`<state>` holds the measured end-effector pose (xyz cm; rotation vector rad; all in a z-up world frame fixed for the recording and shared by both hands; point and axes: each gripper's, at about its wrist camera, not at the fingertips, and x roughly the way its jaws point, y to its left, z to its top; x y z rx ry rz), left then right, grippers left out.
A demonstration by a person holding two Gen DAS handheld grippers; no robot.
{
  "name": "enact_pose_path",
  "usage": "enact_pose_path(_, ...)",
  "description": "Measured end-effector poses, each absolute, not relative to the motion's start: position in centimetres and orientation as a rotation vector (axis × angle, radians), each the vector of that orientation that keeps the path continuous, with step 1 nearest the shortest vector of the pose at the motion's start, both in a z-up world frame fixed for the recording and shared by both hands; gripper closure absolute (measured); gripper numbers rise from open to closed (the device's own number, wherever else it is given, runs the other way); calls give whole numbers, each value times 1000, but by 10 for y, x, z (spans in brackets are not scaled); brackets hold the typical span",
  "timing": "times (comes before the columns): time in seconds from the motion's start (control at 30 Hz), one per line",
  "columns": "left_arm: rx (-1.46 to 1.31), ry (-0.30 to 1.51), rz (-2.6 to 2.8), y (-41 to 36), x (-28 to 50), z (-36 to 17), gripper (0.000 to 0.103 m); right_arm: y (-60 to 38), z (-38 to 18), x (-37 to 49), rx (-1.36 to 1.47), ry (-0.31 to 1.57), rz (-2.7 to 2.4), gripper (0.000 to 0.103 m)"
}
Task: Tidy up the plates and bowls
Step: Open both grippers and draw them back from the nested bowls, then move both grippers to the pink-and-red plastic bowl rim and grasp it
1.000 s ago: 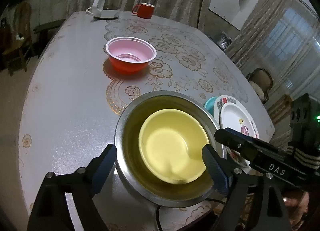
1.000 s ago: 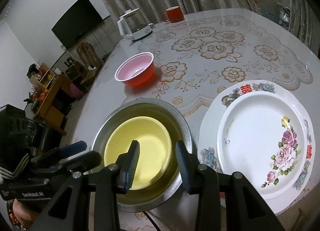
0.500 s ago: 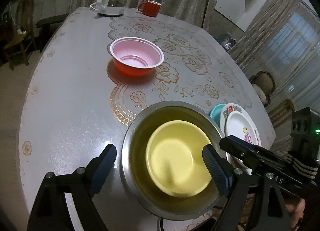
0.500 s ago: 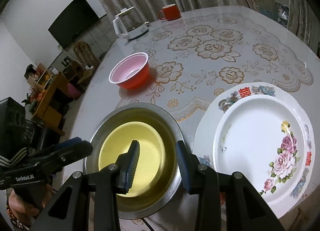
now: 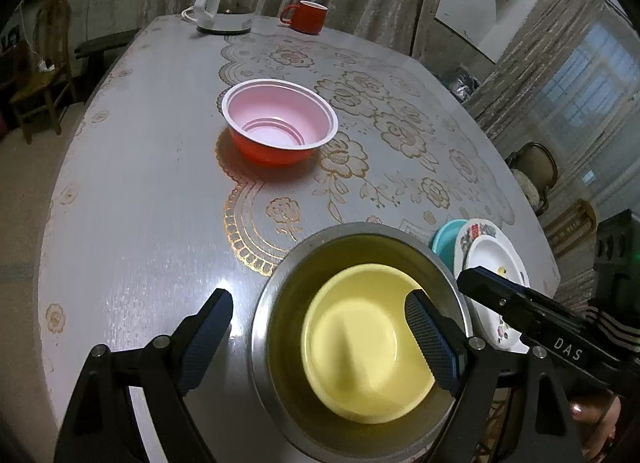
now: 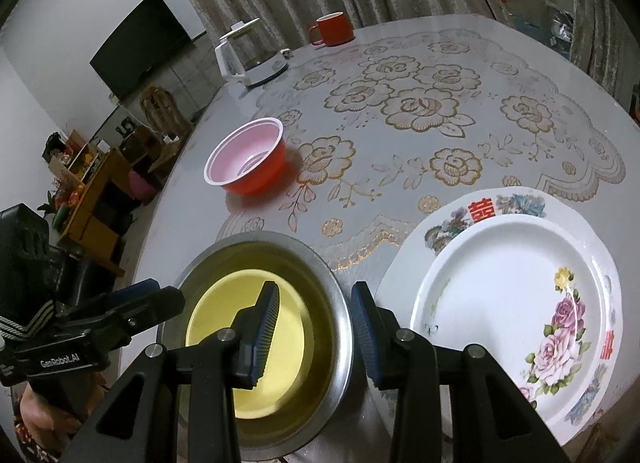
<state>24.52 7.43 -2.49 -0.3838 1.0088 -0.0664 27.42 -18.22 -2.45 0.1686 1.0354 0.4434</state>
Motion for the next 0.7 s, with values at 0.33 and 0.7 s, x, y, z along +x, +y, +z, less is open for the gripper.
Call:
enact_pose_path(0.33, -427, 1040, -63, 90, 264, -29, 14, -178, -28, 292, 161, 1057, 440, 66)
enact_pose_path(0.7, -444, 1073, -50, 103, 290, -37, 14, -162, -24, 328, 126, 1085, 445, 66)
